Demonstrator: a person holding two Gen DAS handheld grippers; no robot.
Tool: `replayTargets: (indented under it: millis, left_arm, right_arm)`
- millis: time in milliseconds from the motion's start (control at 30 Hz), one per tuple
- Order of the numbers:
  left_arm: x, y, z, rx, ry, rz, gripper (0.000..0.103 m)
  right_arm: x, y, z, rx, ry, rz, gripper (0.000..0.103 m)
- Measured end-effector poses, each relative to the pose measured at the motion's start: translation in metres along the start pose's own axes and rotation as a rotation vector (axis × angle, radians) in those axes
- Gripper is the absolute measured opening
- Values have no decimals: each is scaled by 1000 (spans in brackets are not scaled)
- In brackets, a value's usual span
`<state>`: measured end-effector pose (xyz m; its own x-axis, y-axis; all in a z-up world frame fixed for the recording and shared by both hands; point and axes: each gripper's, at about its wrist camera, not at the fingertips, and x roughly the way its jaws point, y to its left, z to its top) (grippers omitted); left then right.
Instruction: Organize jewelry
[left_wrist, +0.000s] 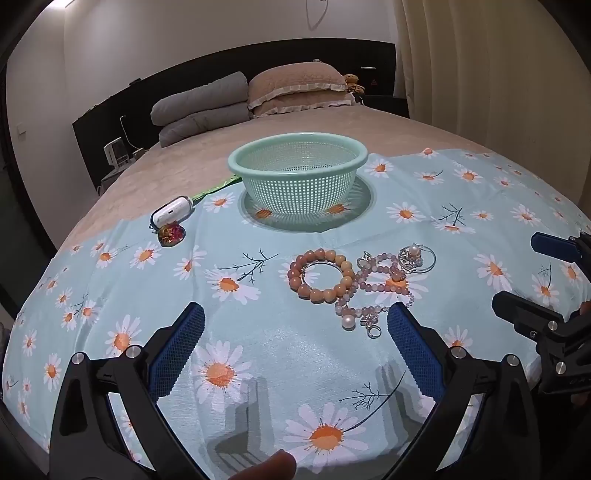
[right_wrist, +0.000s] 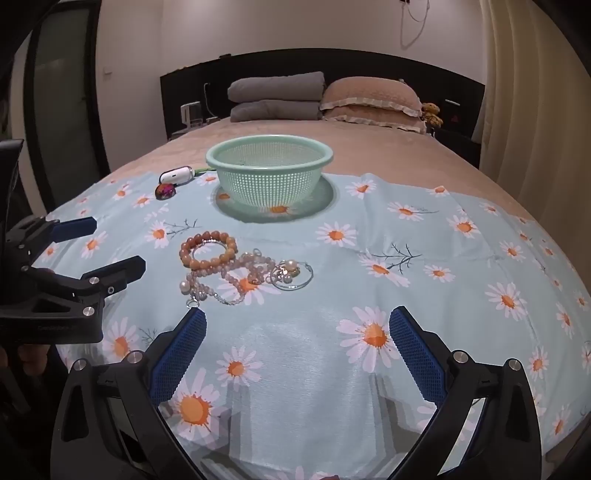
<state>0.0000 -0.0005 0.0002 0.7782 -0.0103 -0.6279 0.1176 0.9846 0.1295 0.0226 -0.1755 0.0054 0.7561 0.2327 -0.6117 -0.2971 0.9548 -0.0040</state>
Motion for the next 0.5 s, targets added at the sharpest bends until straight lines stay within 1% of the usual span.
replayTargets:
  millis: [267,300,433,500]
  left_arm:
    - [-3,0,4,35,-21,-43,97]
    - [-5,2,-1,0,-13,7,97]
    - [-2,7,-2,3,-4,3,97]
    - [-4,-2,-2,14,-10,15,97]
  right_arm:
    - [2,1,-1,2,1,-4,95]
    - [4,7,-3,-12,7,-13,95]
    - [3,3,-3,-8,5,-7,95]
    - [2,2,-3,-10,4,-7,95]
